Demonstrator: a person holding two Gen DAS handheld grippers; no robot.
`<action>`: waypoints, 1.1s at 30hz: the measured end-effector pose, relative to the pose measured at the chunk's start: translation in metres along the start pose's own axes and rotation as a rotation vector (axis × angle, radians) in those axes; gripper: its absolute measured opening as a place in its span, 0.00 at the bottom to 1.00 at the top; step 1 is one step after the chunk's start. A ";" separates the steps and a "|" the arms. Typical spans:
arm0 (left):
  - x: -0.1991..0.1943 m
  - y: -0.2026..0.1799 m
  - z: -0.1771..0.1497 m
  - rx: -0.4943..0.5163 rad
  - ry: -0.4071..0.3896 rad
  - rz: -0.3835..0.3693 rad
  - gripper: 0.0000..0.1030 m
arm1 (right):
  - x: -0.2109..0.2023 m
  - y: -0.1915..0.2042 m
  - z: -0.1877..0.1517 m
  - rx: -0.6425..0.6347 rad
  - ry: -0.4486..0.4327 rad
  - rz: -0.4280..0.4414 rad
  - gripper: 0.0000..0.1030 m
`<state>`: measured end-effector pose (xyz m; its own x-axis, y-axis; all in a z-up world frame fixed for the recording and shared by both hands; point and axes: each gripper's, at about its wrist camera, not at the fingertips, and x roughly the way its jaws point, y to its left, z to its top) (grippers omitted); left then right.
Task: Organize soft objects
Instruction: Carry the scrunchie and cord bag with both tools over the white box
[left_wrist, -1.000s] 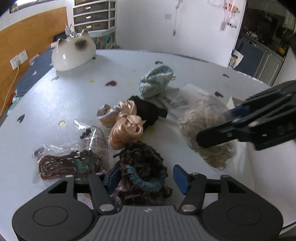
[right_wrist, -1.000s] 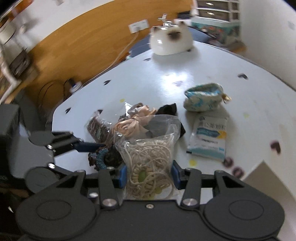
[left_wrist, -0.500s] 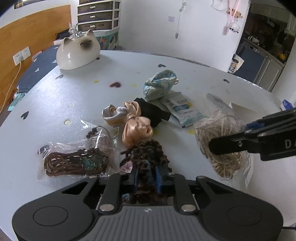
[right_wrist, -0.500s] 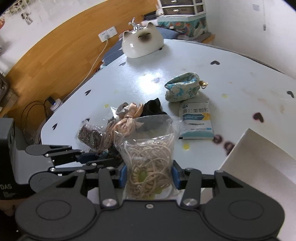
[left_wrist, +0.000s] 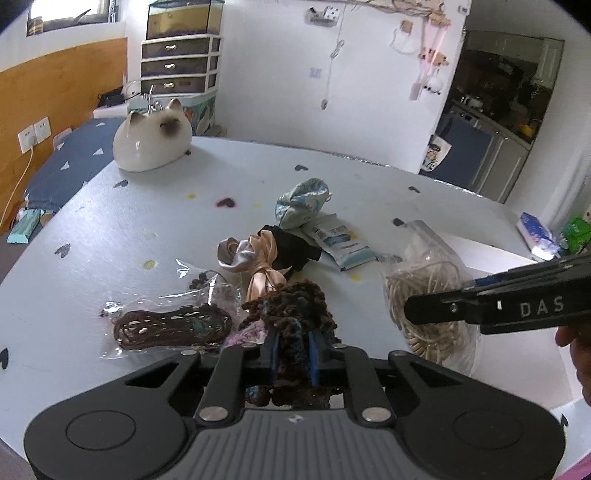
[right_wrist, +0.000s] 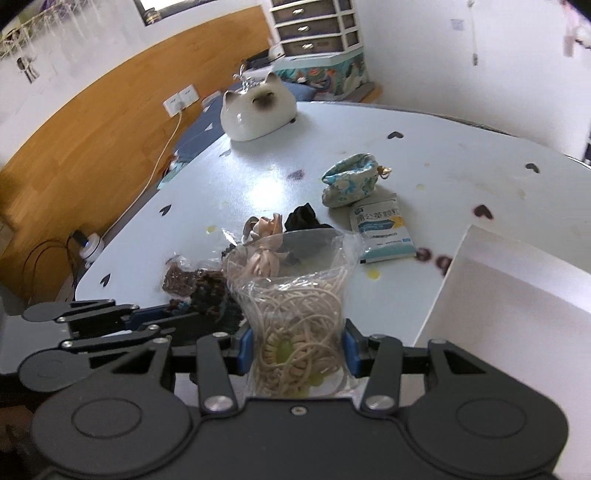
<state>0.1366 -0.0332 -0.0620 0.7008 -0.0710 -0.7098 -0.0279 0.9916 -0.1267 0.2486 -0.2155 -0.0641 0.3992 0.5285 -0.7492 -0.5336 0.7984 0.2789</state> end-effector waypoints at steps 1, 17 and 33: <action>-0.004 0.001 -0.001 0.004 -0.006 -0.007 0.16 | -0.003 0.003 -0.003 0.006 -0.008 -0.009 0.46; -0.067 -0.001 0.002 0.087 -0.131 -0.176 0.16 | -0.067 0.039 -0.048 0.158 -0.179 -0.188 0.46; -0.043 -0.119 0.019 0.118 -0.113 -0.376 0.16 | -0.153 -0.049 -0.096 0.343 -0.290 -0.376 0.46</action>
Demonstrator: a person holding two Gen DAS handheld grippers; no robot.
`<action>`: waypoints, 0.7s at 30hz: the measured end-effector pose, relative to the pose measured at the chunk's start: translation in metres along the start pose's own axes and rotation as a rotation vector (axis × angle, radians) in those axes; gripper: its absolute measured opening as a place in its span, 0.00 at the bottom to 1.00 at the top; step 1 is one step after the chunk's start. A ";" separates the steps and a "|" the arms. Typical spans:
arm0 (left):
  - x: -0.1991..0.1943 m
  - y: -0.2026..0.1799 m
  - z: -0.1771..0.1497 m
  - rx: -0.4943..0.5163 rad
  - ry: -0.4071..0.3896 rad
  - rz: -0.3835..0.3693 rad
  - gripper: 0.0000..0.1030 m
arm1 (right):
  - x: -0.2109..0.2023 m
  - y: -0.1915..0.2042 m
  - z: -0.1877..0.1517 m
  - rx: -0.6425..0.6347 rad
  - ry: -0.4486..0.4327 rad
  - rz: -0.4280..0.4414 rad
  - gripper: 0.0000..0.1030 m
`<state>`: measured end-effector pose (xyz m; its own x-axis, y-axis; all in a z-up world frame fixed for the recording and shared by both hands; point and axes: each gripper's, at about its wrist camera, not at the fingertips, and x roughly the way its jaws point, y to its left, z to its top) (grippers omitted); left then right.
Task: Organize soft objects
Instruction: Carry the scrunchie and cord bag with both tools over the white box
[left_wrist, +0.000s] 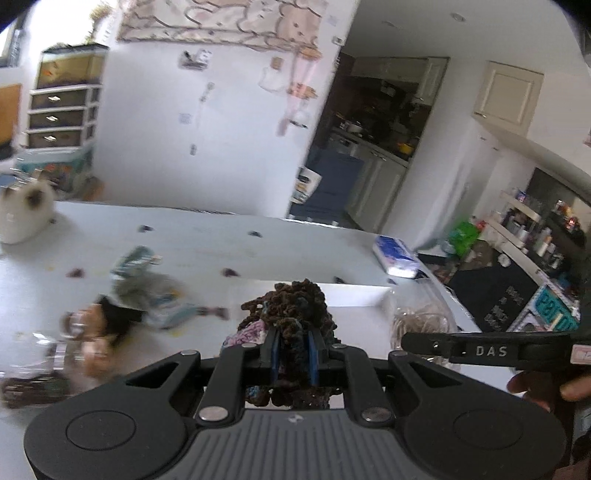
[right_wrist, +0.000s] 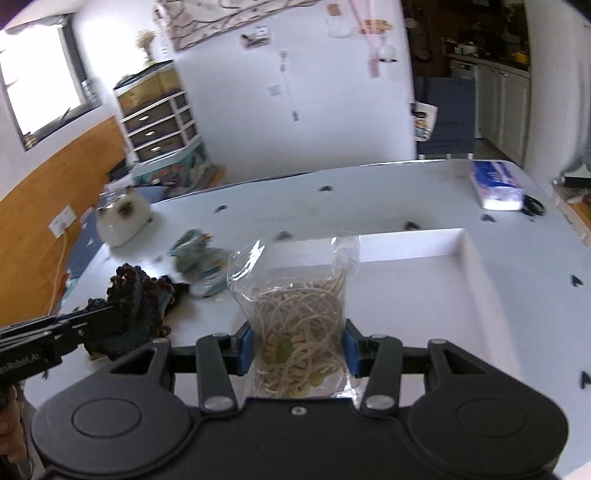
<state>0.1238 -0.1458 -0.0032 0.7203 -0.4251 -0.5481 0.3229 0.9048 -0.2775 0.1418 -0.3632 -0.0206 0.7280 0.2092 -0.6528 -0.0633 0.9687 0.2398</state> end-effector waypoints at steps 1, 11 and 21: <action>0.008 -0.007 0.001 -0.007 0.010 -0.010 0.16 | -0.001 -0.010 0.001 0.004 0.000 -0.008 0.46; 0.082 -0.057 -0.004 -0.105 0.131 -0.090 0.16 | 0.008 -0.105 0.003 0.099 0.051 -0.063 0.47; 0.140 -0.061 -0.031 -0.326 0.276 -0.087 0.16 | 0.050 -0.150 -0.017 0.134 0.213 -0.084 0.47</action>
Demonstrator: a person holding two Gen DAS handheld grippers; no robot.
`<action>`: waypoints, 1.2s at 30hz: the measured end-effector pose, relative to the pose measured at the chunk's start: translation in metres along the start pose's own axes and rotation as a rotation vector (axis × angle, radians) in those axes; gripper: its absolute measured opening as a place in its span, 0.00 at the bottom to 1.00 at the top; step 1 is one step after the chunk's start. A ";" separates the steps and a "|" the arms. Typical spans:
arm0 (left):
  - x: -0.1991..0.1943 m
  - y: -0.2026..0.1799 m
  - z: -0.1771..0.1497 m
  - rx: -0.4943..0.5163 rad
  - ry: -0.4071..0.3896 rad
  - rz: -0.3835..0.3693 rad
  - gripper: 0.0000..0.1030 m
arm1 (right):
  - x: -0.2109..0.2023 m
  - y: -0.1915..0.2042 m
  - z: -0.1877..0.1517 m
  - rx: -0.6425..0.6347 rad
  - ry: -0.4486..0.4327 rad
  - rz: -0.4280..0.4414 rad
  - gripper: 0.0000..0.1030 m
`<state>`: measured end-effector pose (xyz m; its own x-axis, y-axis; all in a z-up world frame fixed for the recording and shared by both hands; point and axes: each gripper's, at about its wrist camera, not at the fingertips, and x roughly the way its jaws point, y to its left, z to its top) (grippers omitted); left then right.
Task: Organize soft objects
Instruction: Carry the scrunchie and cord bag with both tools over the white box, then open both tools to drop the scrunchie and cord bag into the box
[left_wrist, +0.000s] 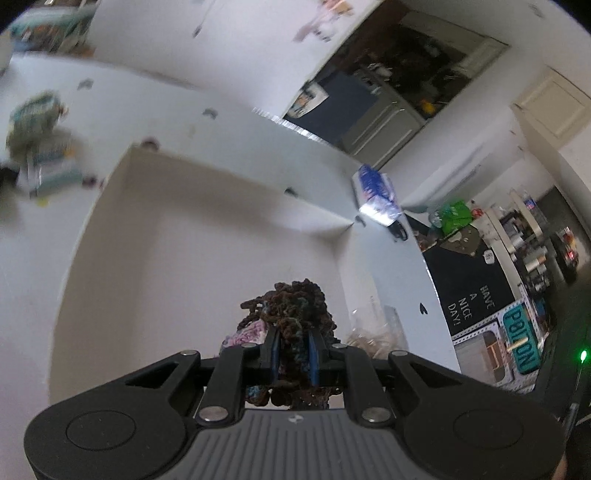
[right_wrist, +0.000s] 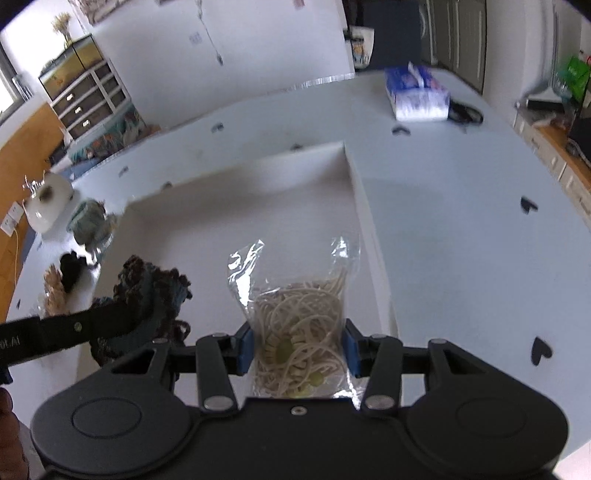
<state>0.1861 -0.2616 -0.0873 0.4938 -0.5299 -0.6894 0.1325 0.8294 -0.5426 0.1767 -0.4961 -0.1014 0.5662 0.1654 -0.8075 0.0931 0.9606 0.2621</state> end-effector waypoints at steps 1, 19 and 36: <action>0.005 0.002 -0.001 -0.026 0.012 0.002 0.16 | 0.004 -0.002 -0.001 0.001 0.015 0.005 0.47; 0.061 0.002 -0.008 -0.159 0.134 0.025 0.16 | -0.012 -0.016 0.008 -0.093 -0.024 0.028 0.45; 0.068 0.001 -0.016 -0.112 0.205 0.071 0.18 | 0.034 -0.009 -0.003 -0.235 0.091 -0.011 0.23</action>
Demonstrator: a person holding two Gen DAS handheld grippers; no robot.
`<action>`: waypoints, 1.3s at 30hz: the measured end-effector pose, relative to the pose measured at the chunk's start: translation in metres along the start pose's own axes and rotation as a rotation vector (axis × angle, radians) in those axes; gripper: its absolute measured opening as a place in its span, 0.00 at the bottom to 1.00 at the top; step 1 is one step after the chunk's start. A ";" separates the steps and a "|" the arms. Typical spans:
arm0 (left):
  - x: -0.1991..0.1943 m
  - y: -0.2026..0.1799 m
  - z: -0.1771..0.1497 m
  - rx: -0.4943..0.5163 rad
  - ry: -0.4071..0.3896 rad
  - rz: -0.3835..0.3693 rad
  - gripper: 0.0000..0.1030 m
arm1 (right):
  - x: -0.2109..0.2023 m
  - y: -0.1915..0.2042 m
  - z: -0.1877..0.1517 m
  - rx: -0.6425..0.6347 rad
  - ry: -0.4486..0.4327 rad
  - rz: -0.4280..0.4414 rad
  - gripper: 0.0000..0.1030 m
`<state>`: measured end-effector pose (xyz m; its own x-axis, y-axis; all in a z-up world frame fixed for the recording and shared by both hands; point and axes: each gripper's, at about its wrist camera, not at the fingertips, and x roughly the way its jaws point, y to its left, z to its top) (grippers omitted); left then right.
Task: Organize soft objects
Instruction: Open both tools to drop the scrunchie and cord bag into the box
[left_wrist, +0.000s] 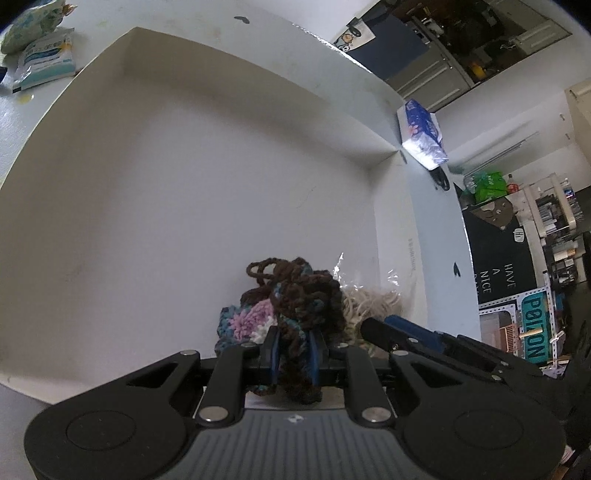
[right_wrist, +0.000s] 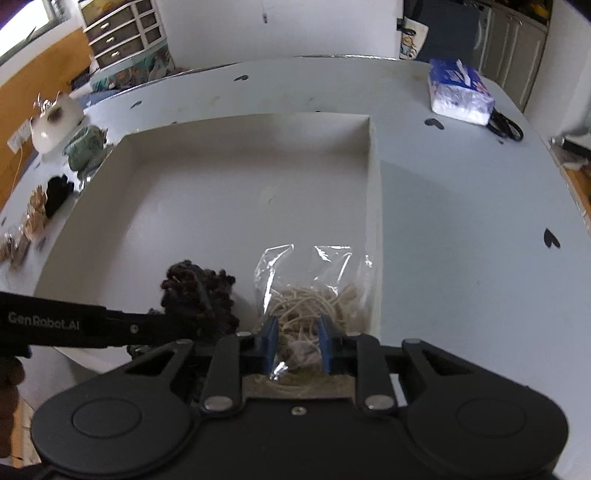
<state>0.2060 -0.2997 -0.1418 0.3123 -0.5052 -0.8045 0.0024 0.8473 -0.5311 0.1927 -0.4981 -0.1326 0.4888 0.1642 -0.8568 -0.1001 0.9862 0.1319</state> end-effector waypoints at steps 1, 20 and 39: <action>0.001 0.000 0.000 0.000 -0.001 0.000 0.19 | 0.001 0.002 -0.001 -0.011 -0.005 -0.006 0.23; -0.032 -0.024 -0.004 0.204 -0.110 0.107 0.49 | -0.044 -0.011 -0.008 0.096 -0.137 0.078 0.53; -0.075 -0.024 -0.025 0.332 -0.268 0.173 0.89 | -0.082 -0.009 -0.035 0.061 -0.258 -0.010 0.79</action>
<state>0.1584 -0.2868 -0.0754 0.5698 -0.3280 -0.7535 0.2190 0.9443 -0.2455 0.1231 -0.5210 -0.0807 0.6952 0.1464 -0.7038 -0.0453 0.9860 0.1604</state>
